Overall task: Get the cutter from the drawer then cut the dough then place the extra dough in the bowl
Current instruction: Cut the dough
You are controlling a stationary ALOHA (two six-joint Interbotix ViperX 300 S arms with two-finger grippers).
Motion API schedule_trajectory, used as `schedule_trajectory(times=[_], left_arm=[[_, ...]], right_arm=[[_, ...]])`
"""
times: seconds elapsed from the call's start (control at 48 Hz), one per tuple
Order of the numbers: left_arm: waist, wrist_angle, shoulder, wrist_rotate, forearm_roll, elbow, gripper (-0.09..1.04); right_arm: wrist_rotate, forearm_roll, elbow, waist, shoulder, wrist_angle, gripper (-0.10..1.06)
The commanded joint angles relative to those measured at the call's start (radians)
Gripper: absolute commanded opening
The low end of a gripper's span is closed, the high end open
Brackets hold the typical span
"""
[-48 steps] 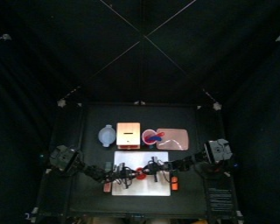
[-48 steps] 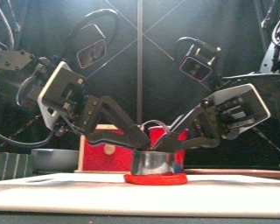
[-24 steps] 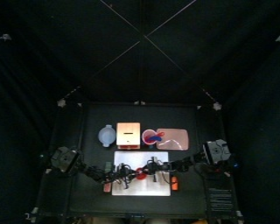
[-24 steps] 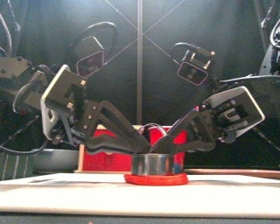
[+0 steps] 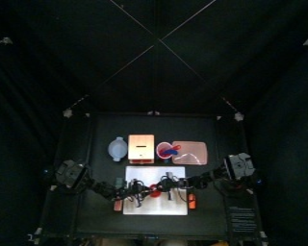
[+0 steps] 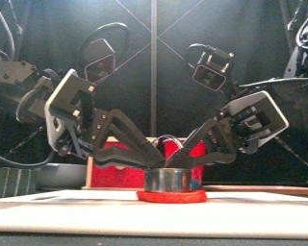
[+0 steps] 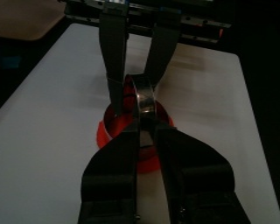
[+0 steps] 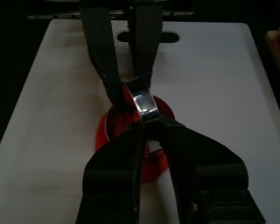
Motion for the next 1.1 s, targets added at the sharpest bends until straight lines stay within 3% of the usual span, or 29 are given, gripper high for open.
schedule_trajectory(times=[0.021,0.188,0.312,0.583,0.958,1.104], left_arm=[[0.021,0.037,-0.031,0.051,-0.005,0.048,0.52],[0.052,0.037,-0.084,0.147,-0.005,0.043,0.55],[0.061,0.037,-0.103,0.199,-0.006,0.038,0.63],[0.063,0.018,-0.107,0.215,-0.002,0.006,0.83],[0.046,-0.051,-0.19,0.215,0.08,0.021,0.84],[0.028,-0.052,-0.206,0.212,0.094,0.06,0.83]], right_arm=[[-0.002,-0.003,-0.021,0.023,-0.031,0.08,0.61],[-0.003,-0.003,-0.026,0.026,-0.066,0.107,0.62],[0.002,0.015,-0.029,0.026,-0.077,0.112,0.63],[0.0,0.014,-0.052,0.028,-0.094,0.124,0.69],[0.0,0.009,-0.11,0.021,-0.115,0.245,0.78],[0.0,0.008,-0.12,-0.009,-0.14,0.302,0.78]])
